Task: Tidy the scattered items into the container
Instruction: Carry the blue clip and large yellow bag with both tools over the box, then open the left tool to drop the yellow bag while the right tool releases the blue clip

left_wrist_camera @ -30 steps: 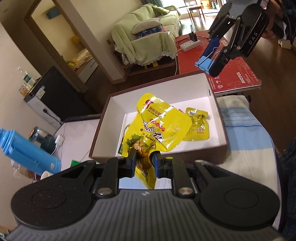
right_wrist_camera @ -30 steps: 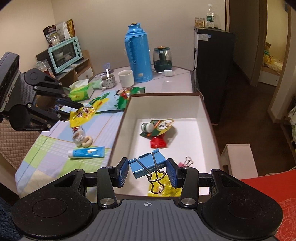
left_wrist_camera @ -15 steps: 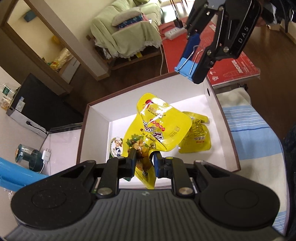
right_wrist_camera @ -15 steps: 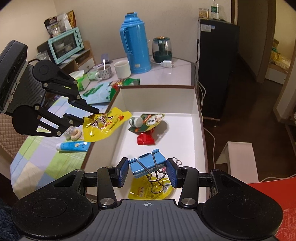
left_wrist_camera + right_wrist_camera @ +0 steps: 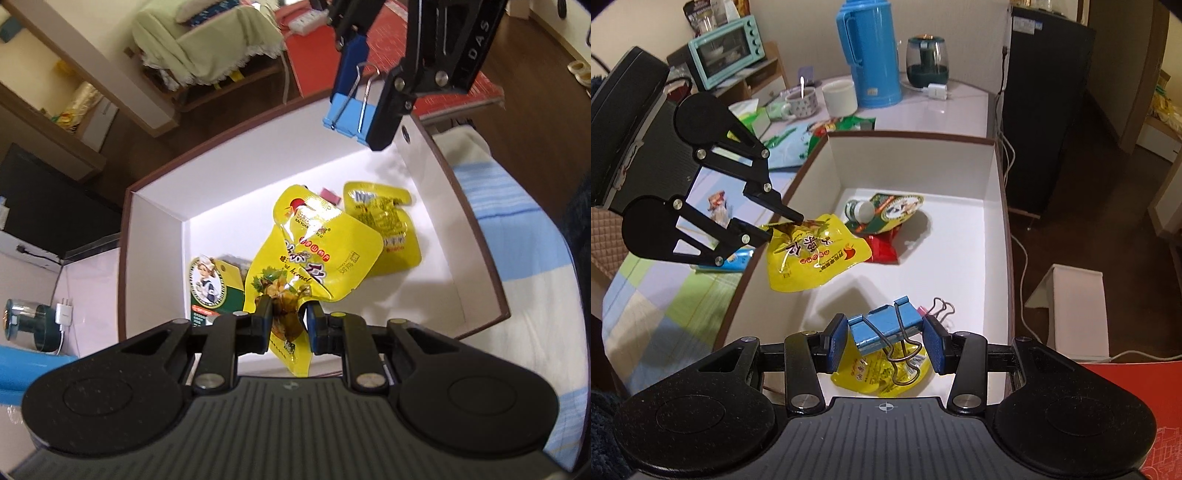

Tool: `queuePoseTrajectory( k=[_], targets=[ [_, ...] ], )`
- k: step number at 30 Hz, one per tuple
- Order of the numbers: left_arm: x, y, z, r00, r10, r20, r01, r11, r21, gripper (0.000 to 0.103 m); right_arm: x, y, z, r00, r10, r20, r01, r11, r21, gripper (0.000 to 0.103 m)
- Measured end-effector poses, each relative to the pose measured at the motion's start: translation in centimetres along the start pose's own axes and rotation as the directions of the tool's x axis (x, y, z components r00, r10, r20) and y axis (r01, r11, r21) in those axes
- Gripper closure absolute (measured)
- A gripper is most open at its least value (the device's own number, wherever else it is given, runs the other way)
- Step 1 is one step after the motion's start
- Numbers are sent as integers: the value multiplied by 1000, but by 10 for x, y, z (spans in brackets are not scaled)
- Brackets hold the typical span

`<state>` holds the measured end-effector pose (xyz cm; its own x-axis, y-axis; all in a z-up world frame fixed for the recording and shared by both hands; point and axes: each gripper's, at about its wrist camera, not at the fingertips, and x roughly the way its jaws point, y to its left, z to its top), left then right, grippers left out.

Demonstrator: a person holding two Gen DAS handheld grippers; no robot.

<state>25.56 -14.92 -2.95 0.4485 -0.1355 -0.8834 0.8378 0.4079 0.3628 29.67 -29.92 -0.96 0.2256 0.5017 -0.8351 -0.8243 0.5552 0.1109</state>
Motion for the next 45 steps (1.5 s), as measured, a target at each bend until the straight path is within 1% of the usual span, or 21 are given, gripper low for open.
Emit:
queuePoseTrajectory(
  k=[5,13,21,33,36,40,45],
  targets=[
    [16,5,2,999,-39,-38,41,998,50,87,9,-4,1,1000,9,-25,-9,1000,5,59],
    [38,9,7,995,-84,-60,89,991,98,87,20,-12,0,999,18,-42,-17,999,27,59],
    [54,9,9,990,-112,-84,122,985,126,87,28,-19,1,998,21,-57,-19,999,42,59],
    [63,11,12,986,-144,-88,156,978,140,87,35,-24,4,998,29,-63,-26,998,51,59],
    [63,12,13,983,-159,-88,170,977,129,85,36,-25,5,998,31,-63,-27,998,55,59],
    [58,14,12,984,-161,-76,170,978,118,71,38,-26,6,997,32,-64,-28,998,53,59],
    [52,21,10,986,-151,-64,156,984,85,70,44,-24,13,997,35,-67,-33,999,22,59]
  ],
)
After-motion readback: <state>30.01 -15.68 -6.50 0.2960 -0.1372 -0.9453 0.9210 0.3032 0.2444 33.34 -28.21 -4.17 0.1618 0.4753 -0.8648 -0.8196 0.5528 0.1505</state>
